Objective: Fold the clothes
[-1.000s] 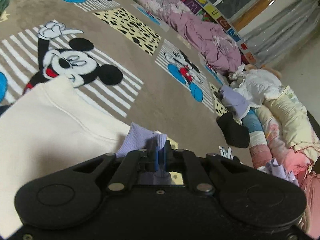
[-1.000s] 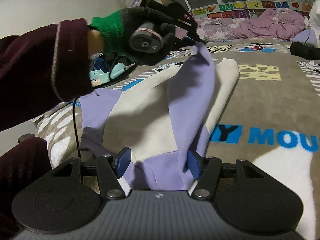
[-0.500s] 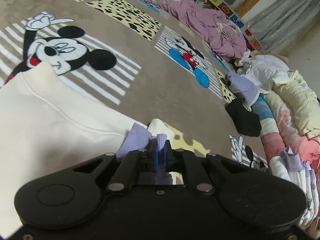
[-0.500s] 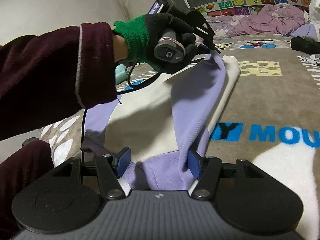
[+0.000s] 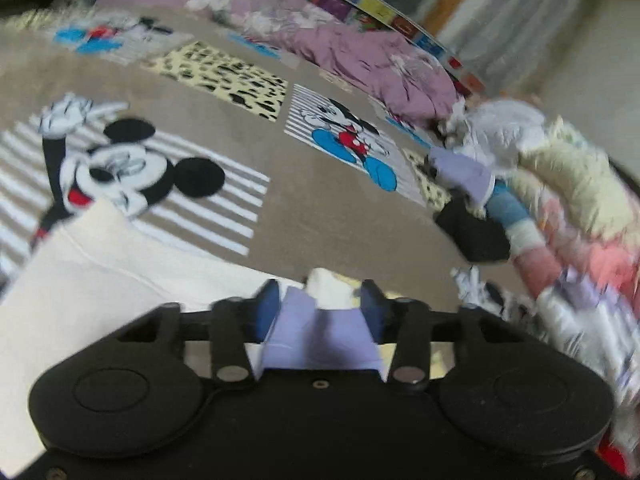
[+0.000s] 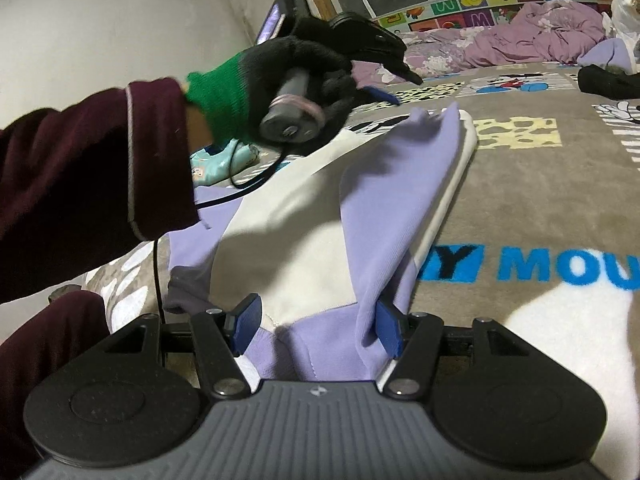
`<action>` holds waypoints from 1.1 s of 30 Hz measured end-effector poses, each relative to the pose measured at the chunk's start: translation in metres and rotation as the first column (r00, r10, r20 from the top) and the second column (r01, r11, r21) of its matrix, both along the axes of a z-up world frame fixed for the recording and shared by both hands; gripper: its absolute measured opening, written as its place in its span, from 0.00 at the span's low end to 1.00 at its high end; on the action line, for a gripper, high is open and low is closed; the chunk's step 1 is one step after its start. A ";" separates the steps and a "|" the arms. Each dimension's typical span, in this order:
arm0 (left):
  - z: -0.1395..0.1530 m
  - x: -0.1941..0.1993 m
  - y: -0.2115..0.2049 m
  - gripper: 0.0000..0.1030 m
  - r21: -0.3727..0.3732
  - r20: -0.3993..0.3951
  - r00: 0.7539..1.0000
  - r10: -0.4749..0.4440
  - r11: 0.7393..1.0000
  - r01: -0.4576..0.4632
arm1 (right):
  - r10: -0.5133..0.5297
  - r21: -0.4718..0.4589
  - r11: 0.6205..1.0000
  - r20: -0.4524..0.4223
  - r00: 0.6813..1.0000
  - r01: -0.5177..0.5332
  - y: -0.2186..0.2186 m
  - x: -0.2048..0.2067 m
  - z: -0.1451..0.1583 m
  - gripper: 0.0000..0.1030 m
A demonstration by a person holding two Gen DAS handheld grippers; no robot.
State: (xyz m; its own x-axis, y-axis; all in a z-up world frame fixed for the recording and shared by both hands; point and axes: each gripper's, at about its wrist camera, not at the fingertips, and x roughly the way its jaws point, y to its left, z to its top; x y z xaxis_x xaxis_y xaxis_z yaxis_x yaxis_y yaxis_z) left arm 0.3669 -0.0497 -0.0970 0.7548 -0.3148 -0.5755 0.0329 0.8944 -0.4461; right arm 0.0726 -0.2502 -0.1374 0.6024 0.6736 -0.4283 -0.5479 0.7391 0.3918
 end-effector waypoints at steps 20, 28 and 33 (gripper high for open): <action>-0.019 -0.003 -0.019 0.22 0.263 0.029 0.992 -0.123 0.958 0.111 | -0.001 0.013 1.000 -0.011 1.000 0.001 0.002 0.004 -0.002 0.59; -0.016 -0.023 -0.063 0.27 0.457 0.051 0.946 -0.321 0.850 0.263 | 0.000 0.010 1.000 -0.011 1.000 0.000 0.003 0.006 -0.003 0.60; -0.053 -0.014 -0.087 0.26 0.570 -0.058 0.926 -0.374 0.749 0.338 | 0.005 0.000 1.000 -0.013 1.000 -0.005 0.005 0.004 -0.003 0.62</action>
State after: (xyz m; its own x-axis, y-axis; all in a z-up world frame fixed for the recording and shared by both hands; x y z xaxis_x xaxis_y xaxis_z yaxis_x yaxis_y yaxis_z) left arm 0.3530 -0.1366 -0.1500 0.6901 -0.2026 -0.6948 0.4084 0.9016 0.1427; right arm 0.0770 -0.2455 -0.1402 0.5937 0.6764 -0.4360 -0.5463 0.7366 0.3988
